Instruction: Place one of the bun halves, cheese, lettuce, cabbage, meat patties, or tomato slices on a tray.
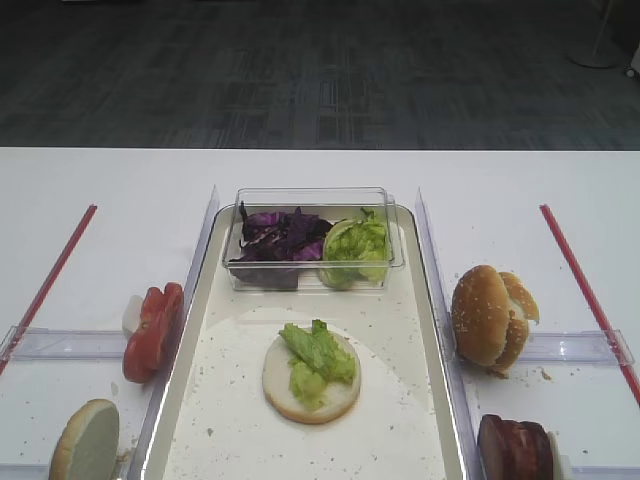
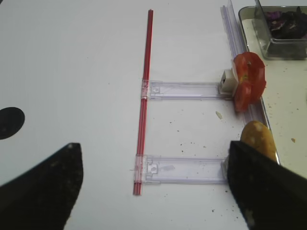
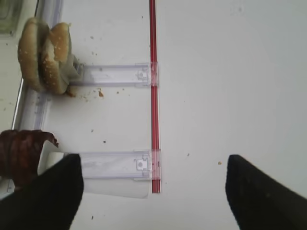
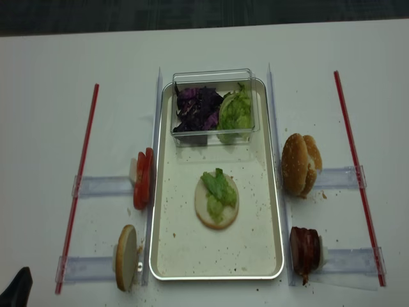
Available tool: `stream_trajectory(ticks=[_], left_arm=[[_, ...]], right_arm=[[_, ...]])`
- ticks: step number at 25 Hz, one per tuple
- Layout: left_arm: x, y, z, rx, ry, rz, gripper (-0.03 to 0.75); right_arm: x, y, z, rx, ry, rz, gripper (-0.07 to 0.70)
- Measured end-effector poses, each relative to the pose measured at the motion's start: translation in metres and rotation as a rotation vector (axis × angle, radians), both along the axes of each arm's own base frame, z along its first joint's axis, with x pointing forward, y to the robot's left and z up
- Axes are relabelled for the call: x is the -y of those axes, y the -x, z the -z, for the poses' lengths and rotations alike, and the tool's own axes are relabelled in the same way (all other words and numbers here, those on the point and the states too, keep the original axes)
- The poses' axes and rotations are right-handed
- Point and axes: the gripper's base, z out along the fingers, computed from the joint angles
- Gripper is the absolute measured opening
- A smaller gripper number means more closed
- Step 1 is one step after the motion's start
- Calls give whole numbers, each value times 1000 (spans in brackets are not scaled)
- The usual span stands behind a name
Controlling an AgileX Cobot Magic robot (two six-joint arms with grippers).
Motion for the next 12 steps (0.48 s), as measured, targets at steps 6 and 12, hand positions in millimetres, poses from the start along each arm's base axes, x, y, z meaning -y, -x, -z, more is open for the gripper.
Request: stream_trajectory(ticks=[6, 12], left_arm=[[0, 0, 0, 0, 0, 0, 566], [0, 0, 0, 0, 0, 0, 565]], right_arm=[[-2, 30, -2, 196, 21, -12, 619], [-3, 37, -1, 233, 23, -16, 619]])
